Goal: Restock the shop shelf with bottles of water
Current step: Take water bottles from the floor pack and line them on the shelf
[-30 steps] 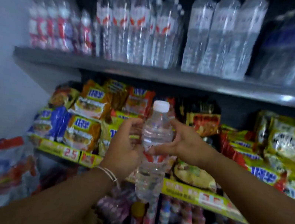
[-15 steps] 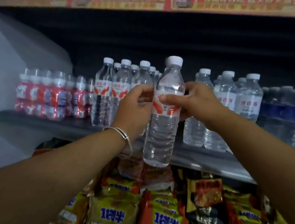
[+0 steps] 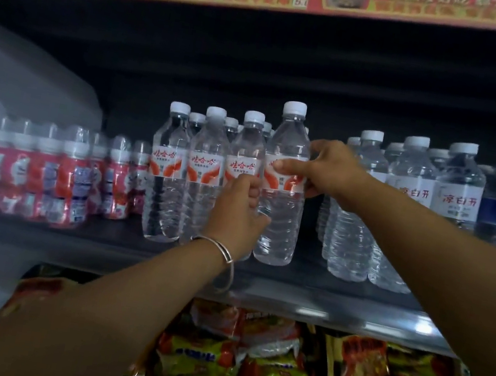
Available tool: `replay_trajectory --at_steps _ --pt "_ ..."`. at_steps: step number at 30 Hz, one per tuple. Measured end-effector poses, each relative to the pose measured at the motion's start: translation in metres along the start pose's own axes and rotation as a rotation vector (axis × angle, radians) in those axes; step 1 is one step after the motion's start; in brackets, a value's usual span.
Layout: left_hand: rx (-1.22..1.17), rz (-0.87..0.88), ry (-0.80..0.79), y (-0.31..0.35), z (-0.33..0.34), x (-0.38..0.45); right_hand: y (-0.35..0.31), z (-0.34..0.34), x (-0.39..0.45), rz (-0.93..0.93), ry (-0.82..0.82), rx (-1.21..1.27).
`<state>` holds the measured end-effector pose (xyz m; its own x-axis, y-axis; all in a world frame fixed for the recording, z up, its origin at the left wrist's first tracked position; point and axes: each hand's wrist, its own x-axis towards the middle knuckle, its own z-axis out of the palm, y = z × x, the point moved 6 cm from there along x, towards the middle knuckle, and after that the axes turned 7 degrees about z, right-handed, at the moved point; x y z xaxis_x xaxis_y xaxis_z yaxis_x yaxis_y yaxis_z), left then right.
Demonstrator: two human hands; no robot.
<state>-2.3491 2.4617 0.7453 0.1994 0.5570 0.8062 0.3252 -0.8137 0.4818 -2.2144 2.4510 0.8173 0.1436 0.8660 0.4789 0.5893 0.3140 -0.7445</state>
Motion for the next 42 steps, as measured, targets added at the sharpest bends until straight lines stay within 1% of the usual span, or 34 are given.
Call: replay_trajectory --at_steps 5,9,13,20,24,27,32,35,39,42 --pt "0.181 0.113 0.005 -0.004 0.007 0.0 0.016 0.003 0.006 0.036 0.019 -0.028" --pt "0.227 0.161 0.023 -0.004 0.011 -0.005 0.018 0.003 0.007 0.048 0.022 -0.042" --pt "0.287 0.171 -0.005 -0.009 0.013 -0.01 0.018 0.005 0.006 0.066 0.038 -0.097" --pt "0.329 0.18 -0.016 -0.008 0.014 -0.014 0.022 0.008 0.002 0.052 0.13 -0.238" --pt "0.339 0.166 -0.03 -0.007 0.016 -0.014 0.018 0.009 -0.006 0.054 0.222 -0.395" --pt "0.368 0.145 -0.035 -0.006 0.018 -0.015 0.014 0.01 -0.013 0.061 0.246 -0.474" --pt "0.495 0.141 -0.053 -0.002 0.02 -0.02 0.019 0.008 -0.037 0.005 0.22 -0.457" --pt "0.556 0.139 -0.076 0.006 0.024 -0.027 0.026 -0.002 -0.062 -0.045 0.206 -0.637" --pt "0.582 0.025 -0.136 0.017 0.032 -0.033 0.04 -0.022 -0.095 -0.086 0.141 -0.772" --pt "0.625 -0.078 -0.191 0.021 0.035 -0.035 0.057 -0.041 -0.117 -0.047 0.038 -0.807"
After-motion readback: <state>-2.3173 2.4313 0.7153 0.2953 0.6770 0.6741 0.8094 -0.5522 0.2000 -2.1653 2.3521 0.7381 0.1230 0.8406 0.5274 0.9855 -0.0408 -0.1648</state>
